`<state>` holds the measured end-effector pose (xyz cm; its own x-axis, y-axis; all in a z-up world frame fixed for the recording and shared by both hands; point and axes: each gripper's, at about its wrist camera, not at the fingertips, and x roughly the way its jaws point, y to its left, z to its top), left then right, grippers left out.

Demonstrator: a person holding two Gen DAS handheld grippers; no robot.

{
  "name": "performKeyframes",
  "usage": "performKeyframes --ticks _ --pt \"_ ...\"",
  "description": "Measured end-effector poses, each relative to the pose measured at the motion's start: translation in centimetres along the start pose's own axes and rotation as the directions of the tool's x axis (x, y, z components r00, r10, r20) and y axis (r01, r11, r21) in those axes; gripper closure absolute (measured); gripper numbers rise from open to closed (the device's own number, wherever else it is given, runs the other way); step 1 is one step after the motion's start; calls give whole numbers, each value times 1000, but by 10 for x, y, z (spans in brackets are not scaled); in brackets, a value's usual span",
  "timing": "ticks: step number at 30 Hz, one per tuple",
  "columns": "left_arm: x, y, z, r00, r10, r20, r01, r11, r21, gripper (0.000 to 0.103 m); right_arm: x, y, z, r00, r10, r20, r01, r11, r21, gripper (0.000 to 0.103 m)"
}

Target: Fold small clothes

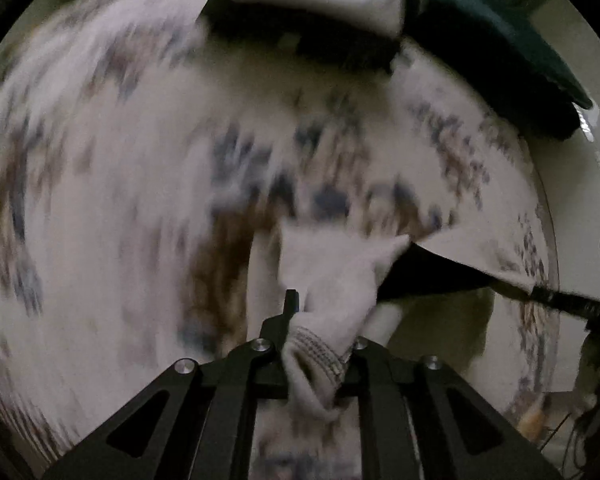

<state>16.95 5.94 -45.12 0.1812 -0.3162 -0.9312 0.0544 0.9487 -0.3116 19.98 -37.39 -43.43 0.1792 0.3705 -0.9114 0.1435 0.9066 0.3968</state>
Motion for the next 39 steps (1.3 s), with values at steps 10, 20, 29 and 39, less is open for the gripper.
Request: performKeyframes --ticks 10,20,29,39 --pt "-7 56 -60 992 -61 -113 38 979 -200 76 40 -68 -93 960 7 -278 36 988 150 97" --pt "-46 63 -17 994 -105 33 109 973 -202 76 -5 -100 -40 971 240 15 -228 902 368 28" --pt "-35 82 -24 998 -63 -23 55 966 -253 76 51 -79 -33 976 184 -113 -136 931 340 97" --pt "16 47 32 987 -158 -23 151 969 -195 52 48 -132 -116 949 103 -298 57 873 485 92"
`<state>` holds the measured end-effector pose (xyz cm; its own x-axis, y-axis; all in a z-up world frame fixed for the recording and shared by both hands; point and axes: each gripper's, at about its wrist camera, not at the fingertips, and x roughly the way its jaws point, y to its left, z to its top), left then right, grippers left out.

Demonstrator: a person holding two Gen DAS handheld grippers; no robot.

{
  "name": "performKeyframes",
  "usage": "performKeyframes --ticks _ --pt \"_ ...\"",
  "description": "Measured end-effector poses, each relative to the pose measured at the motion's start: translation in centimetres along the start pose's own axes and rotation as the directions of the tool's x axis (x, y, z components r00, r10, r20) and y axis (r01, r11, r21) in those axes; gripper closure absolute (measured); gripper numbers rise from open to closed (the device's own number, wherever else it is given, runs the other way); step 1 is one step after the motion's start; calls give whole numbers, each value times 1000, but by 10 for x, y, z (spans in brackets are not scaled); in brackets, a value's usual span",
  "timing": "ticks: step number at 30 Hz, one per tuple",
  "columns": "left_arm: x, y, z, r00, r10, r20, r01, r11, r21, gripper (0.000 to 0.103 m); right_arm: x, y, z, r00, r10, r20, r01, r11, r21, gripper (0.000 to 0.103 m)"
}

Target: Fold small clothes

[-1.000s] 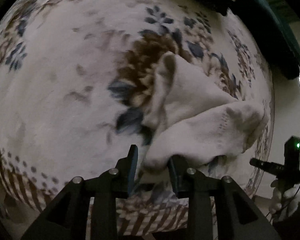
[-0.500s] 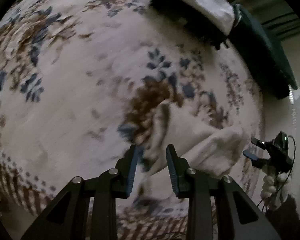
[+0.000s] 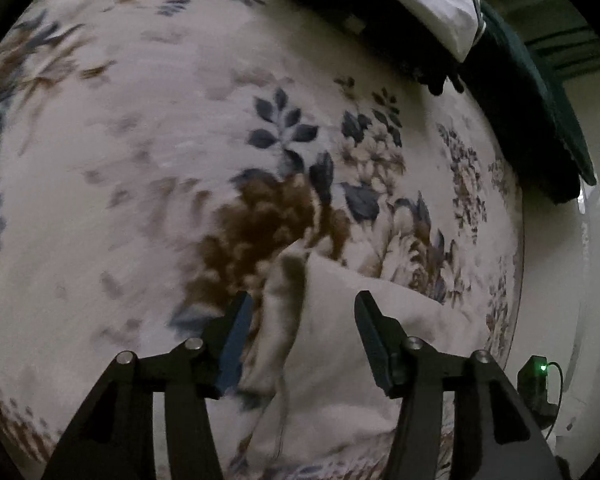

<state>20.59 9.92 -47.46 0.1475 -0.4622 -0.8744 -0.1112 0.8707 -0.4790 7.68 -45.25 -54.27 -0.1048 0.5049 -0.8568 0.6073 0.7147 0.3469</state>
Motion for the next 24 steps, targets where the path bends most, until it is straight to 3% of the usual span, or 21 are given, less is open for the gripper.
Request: performKeyframes --ticks 2,4,5,6,9,10,11,12,13,14,20,22,24 --pt "11 -6 7 1000 15 -22 -14 1000 23 52 -2 -1 4 1000 -12 3 12 1000 2 86" --pt "24 -12 15 998 44 -50 -41 997 61 52 -19 4 11 997 34 74 -34 999 4 62" --pt "32 -15 18 995 68 -71 -62 995 78 52 -27 5 13 992 66 105 -67 998 5 44" --pt "43 -17 21 989 101 -106 -91 991 97 52 -35 9 18 982 119 146 -121 993 2 36" --pt "61 -24 25 984 135 -117 -117 982 152 57 -38 21 41 964 201 174 -202 979 -12 36" --pt "61 -27 27 987 122 -107 -103 980 170 83 -33 28 50 962 216 165 -217 976 -13 36" --pt "61 -29 29 987 120 -105 -100 978 182 93 -26 34 59 965 217 151 -218 976 -10 36" --pt "61 -33 34 986 131 -107 -109 975 195 93 -17 42 67 972 200 127 -200 980 -10 42" --pt "60 -36 39 987 119 -105 -96 975 201 93 -14 49 71 970 205 132 -203 979 -30 55" --pt "60 -39 44 989 108 -99 -85 974 210 93 -17 51 74 968 204 144 -199 979 -50 91" --pt "75 -43 88 990 106 -95 -83 971 224 101 -24 78 85 953 187 237 -167 981 -101 95" --pt "80 -28 114 993 63 -97 -51 991 121 101 -25 72 93 950 156 270 -142 987 -69 96" --pt "78 -14 131 992 -30 -119 33 999 25 99 -20 63 102 958 116 264 -112 993 -29 96"
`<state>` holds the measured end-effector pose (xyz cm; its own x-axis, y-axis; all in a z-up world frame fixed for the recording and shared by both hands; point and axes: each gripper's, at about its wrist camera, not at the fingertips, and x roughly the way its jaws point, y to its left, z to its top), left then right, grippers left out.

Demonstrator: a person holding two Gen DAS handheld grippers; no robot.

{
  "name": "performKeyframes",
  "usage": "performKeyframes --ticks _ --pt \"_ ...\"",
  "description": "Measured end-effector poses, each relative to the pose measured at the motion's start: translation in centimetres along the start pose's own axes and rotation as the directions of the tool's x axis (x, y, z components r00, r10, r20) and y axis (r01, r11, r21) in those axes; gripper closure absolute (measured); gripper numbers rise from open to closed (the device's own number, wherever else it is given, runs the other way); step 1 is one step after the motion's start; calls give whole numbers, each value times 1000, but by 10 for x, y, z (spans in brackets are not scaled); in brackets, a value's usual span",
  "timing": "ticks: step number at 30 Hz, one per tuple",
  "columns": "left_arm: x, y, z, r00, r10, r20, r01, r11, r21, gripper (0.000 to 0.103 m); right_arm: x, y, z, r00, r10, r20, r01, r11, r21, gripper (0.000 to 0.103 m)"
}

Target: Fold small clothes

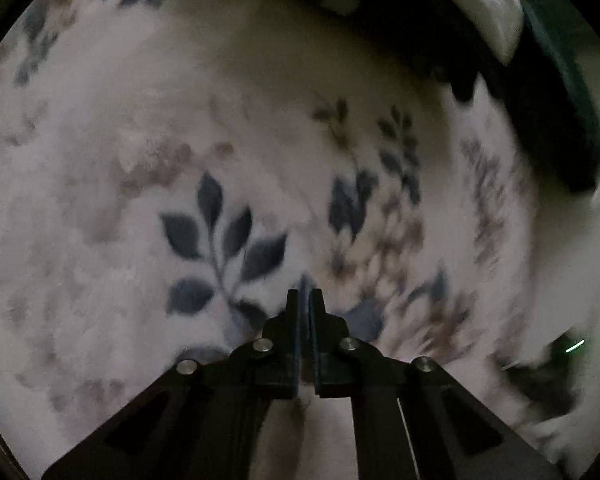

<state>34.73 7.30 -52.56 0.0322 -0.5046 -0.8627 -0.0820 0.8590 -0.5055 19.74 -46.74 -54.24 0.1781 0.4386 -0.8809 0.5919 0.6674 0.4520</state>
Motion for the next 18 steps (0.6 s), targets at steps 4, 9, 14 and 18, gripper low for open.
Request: performKeyframes --ticks 4,9,14,18 --pt "-24 -6 -12 999 -21 -29 23 998 50 84 4 -10 5 996 37 -82 -36 999 17 94" --pt "-32 -6 -73 995 -51 -88 55 997 50 47 -10 -10 -2 986 115 -123 -117 993 -16 57" --pt "-11 -9 -102 994 -47 -103 50 998 28 70 10 -7 -11 973 97 -208 -104 994 -25 57" --pt "-24 -26 -99 998 -55 -9 56 996 71 99 13 -3 -19 981 72 -182 -82 996 -45 92"
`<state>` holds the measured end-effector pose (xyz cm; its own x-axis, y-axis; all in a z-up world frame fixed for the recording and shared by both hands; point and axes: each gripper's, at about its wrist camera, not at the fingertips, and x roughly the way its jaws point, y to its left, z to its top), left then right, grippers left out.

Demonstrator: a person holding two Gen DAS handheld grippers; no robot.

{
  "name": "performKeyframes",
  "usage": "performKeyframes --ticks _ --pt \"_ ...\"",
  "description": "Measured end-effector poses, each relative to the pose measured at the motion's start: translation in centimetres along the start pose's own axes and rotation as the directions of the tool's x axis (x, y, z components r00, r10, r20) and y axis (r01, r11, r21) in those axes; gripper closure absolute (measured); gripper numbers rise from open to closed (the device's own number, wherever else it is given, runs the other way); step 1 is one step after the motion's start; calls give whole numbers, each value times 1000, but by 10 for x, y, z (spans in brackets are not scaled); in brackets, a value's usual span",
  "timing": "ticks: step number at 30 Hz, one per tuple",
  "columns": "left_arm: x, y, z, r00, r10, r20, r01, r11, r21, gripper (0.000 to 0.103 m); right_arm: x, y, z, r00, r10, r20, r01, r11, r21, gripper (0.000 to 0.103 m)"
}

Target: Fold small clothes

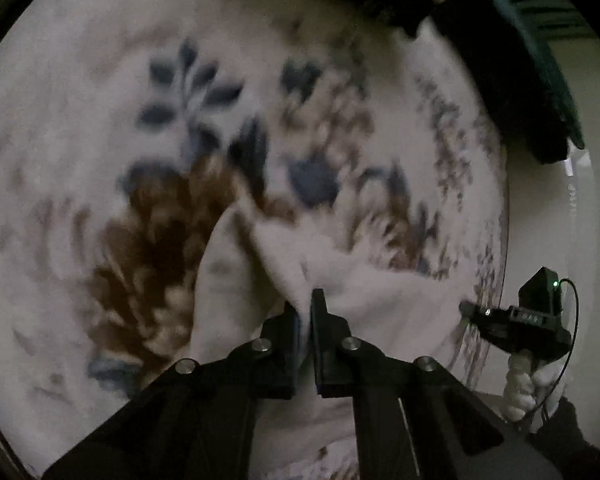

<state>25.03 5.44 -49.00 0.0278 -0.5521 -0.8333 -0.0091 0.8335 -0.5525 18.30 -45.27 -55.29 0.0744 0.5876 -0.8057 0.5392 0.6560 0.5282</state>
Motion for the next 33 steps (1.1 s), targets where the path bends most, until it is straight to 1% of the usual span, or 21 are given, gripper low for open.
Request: performKeyframes --ticks 2,4,6,9,11,12,14,15,16,17,18,19,20,21,23,24,25,26,27,29,33 --pt "-10 -3 9 999 -18 32 18 1000 2 99 -4 6 -3 999 19 34 -19 1000 -16 93" --pt "-12 3 24 998 -45 36 46 999 -27 99 -13 9 -7 996 55 76 -53 998 -26 94" --pt "-4 11 40 998 -51 27 52 998 -45 100 -18 6 -6 992 73 99 -73 997 -3 95" --pt "2 30 56 998 -28 53 32 996 -79 100 -14 -7 1 992 58 115 -65 996 60 95" --pt "5 49 67 998 -55 36 60 989 -136 100 -12 -13 4 993 20 118 -28 997 70 95" --pt "4 55 70 998 -60 23 63 984 -164 98 -7 -15 7 995 -14 97 8 998 62 95" --pt "-3 56 70 997 -78 21 81 984 -160 98 -4 -19 10 998 -24 56 21 998 65 94" --pt "-10 52 68 998 -64 21 66 989 -134 91 -6 -21 10 999 -5 46 2 998 71 93" --pt "-11 47 65 998 -60 17 61 991 -118 80 -10 -21 10 999 21 46 -25 997 70 91" --pt "-11 45 64 998 -66 13 67 992 -111 74 -13 -22 9 998 31 49 -35 997 70 79" --pt "-11 42 61 998 -69 3 69 992 -104 60 -19 -23 9 997 43 63 -47 996 71 63" --pt "-9 38 57 998 -65 -7 64 993 -100 53 -22 -24 9 995 64 77 -69 995 71 57" --pt "-5 33 55 997 -71 -20 69 994 -90 53 -23 -25 10 992 89 86 -95 993 72 51" --pt "0 29 52 997 -68 -36 64 995 -82 53 -21 -26 13 991 106 83 -113 990 84 50" --pt "12 22 49 996 -54 -69 49 997 -65 53 -14 -27 18 990 125 64 -131 987 98 50" --pt "18 16 47 997 -21 -75 18 999 -43 56 -6 -26 22 991 125 44 -129 986 106 50" --pt "23 10 45 998 12 -67 -13 1000 -13 84 3 -24 24 992 126 24 -128 986 109 50" --pt "27 7 44 998 20 -61 -20 1000 -1 102 8 -20 24 993 114 18 -116 988 104 56" --pt "29 5 46 998 33 -55 -33 999 -3 100 11 -14 24 997 69 26 -71 994 82 90" --pt "23 2 49 999 48 -17 -48 999 17 101 10 1 22 998 24 50 -25 999 21 91" --pt "28 13 62 998 50 -30 -50 999 11 101 -4 22 19 992 63 113 -59 997 -44 92"
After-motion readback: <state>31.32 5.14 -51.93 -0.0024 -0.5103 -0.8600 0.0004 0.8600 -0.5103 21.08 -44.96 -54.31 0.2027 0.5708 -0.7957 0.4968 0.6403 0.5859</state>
